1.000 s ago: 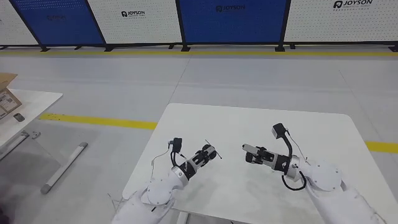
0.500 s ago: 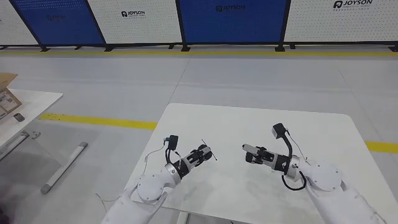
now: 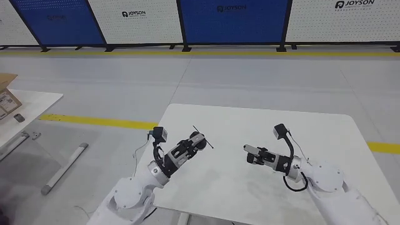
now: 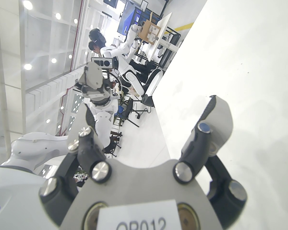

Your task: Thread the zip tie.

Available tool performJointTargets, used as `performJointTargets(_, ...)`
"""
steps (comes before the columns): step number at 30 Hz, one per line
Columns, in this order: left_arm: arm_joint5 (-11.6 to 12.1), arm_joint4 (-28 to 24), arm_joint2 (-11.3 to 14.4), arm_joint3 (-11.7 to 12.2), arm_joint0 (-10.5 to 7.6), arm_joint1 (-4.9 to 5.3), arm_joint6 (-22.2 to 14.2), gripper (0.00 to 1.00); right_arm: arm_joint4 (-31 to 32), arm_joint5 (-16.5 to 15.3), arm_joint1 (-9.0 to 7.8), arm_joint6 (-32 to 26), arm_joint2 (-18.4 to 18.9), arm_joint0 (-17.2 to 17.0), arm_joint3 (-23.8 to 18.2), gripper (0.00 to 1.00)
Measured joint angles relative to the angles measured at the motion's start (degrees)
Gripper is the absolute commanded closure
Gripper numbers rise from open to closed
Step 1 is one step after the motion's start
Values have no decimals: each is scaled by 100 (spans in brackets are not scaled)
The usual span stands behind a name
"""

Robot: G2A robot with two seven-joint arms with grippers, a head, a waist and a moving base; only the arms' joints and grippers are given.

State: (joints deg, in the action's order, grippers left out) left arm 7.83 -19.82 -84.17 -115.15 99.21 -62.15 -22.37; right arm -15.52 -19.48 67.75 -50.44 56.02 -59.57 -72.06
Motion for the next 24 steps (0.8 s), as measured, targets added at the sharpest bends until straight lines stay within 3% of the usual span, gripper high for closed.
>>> performJointTargets(9, -70, -16, 51, 60, -22, -8, 44, 100, 0, 0, 0, 0, 0, 0, 0, 0)
performJointTargets(12, -303, 16, 289, 362, -260, -40, 184, 100, 0, 0, 0, 0, 0, 0, 0, 0)
performJointTargets(18, -639, 239, 795, 1292, -861, -104, 262, 100, 0, 0, 0, 0, 0, 0, 0, 0)
performJointTargets(24, -774, 386, 1072, 2024, -1171, -139, 167, 100, 0, 0, 0, 0, 0, 0, 0, 0)
